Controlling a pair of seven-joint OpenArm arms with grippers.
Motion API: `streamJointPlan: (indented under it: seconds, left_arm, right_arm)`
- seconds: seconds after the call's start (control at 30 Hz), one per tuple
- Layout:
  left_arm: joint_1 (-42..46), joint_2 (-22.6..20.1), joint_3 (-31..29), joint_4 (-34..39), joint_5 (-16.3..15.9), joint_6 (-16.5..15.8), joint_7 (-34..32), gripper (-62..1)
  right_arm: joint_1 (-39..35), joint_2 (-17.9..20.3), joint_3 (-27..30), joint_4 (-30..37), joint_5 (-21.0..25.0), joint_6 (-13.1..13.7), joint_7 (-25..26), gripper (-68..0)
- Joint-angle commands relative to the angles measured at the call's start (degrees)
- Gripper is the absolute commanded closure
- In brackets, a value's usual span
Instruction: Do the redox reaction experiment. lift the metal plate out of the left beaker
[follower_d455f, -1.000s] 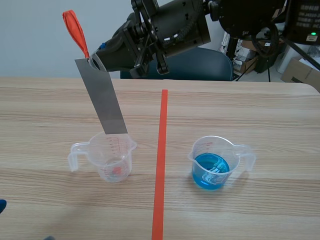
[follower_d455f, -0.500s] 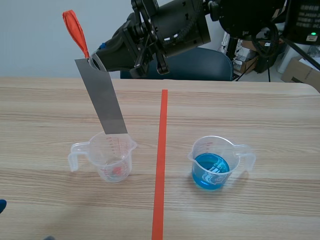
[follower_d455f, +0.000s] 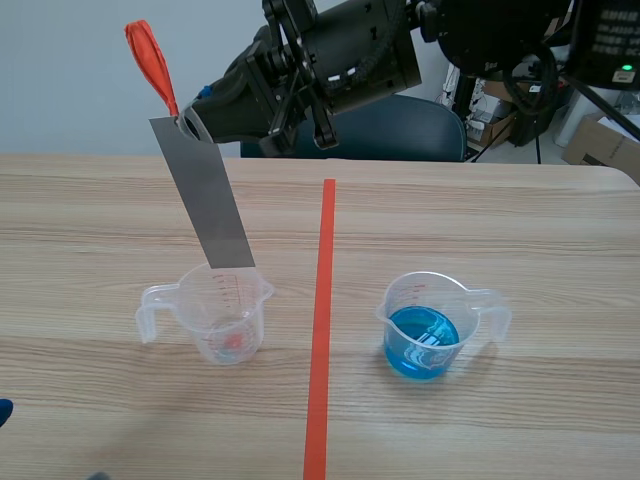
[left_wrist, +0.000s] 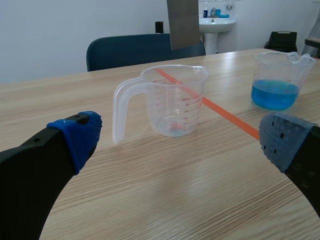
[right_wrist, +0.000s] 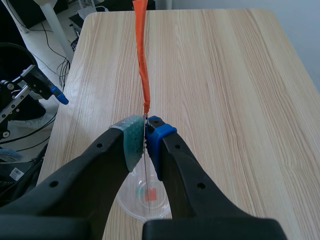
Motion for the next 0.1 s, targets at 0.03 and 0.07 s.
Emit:
streamJointPlan:
  seconds: [0.03, 0.07]
  left_arm:
    - [-0.17, -0.5, -0.26, 0.46, -0.39, -0.04, -0.61, -62.3]
    - [-0.17, -0.5, -0.26, 0.46, -0.39, -0.04, -0.61, -62.3]
  right_arm:
    - [0.13, -0.31, -0.72, 0.74, 0.72, 0.17, 0.85, -3.3]
    - [0.13, -0.31, -0.72, 0.74, 0.72, 0.17, 0.85, -3.3]
